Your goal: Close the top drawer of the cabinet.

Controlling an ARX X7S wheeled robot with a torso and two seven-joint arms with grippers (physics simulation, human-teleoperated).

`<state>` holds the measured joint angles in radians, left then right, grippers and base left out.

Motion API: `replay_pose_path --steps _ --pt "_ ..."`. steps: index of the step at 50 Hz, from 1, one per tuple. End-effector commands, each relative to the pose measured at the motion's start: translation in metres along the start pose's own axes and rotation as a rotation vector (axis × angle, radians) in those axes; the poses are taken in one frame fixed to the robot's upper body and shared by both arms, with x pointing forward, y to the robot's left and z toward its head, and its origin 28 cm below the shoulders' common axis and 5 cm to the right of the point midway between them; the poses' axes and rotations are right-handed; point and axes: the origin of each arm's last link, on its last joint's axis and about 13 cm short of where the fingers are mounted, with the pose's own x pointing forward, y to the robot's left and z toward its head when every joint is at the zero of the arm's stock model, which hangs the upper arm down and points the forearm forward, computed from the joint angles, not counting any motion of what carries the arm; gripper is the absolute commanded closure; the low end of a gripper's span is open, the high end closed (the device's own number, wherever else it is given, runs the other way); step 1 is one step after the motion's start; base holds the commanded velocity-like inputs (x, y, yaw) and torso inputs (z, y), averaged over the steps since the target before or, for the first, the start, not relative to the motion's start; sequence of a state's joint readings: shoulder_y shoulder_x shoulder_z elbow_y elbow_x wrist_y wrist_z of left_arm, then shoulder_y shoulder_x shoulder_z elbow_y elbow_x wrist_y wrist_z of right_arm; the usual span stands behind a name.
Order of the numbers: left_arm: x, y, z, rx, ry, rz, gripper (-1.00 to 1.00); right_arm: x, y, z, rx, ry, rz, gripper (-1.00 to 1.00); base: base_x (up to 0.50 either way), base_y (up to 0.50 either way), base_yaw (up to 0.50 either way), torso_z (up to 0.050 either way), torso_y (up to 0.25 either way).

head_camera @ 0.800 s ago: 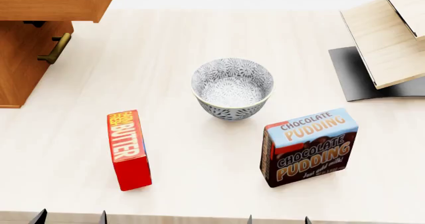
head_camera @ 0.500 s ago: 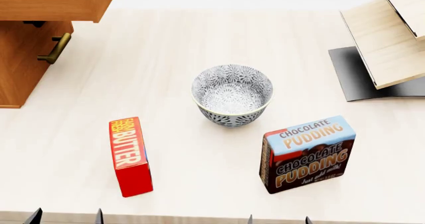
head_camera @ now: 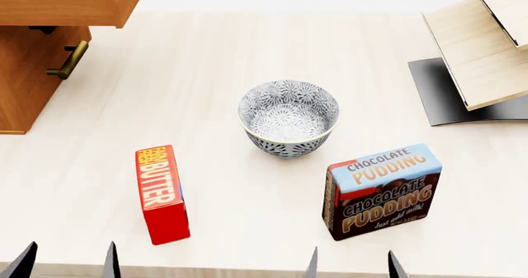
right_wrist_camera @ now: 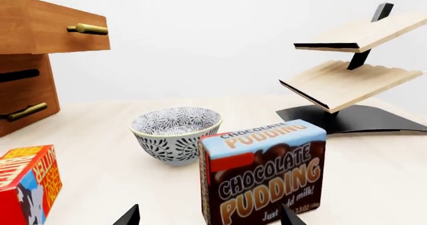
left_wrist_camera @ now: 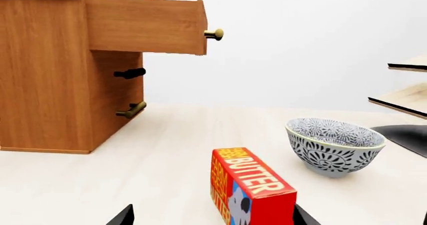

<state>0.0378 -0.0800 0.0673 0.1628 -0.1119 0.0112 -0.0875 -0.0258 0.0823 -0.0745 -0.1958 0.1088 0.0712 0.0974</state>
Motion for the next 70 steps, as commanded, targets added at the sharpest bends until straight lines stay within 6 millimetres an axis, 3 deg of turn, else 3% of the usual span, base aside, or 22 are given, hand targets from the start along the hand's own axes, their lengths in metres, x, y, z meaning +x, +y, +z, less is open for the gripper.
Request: replay_pose_path --steps 1,2,6,10,14,36,70 --pt "-0.009 -0.006 0.054 -0.003 -0.129 -0.037 -1.00 -0.014 0.005 0.073 0.035 -0.190 0.033 -1.00 0.00 0.00 0.00 0.000 0.000" --pt "-0.013 -0.008 0.068 0.002 -0.136 -0.054 -1.00 -0.020 0.005 0.092 0.038 -0.240 0.038 -1.00 0.00 0.00 0.00 0.000 0.000" --pt "-0.024 -0.012 0.100 0.012 -0.185 -0.082 -1.00 -0.034 0.007 0.129 0.041 -0.336 0.055 -1.00 0.00 0.00 0.00 0.000 0.000" --pt "-0.034 -0.014 0.124 -0.015 -0.237 -0.122 -1.00 -0.039 0.009 0.143 0.043 -0.382 0.068 -1.00 0.00 0.00 0.00 0.000 0.000" --pt "-0.038 -0.015 0.134 -0.004 -0.260 -0.128 -1.00 -0.043 0.011 0.151 0.073 -0.398 0.085 -1.00 0.00 0.00 0.00 0.000 0.000" --pt "-0.037 -0.017 0.132 -0.004 -0.235 -0.129 -1.00 -0.039 0.012 0.143 0.111 -0.274 0.084 -1.00 0.03 0.00 0.00 0.000 0.000" --pt "-0.036 -0.017 0.134 -0.003 -0.231 -0.130 -1.00 -0.040 0.011 0.145 0.119 -0.274 0.096 -1.00 0.50 0.00 0.00 0.000 0.000"
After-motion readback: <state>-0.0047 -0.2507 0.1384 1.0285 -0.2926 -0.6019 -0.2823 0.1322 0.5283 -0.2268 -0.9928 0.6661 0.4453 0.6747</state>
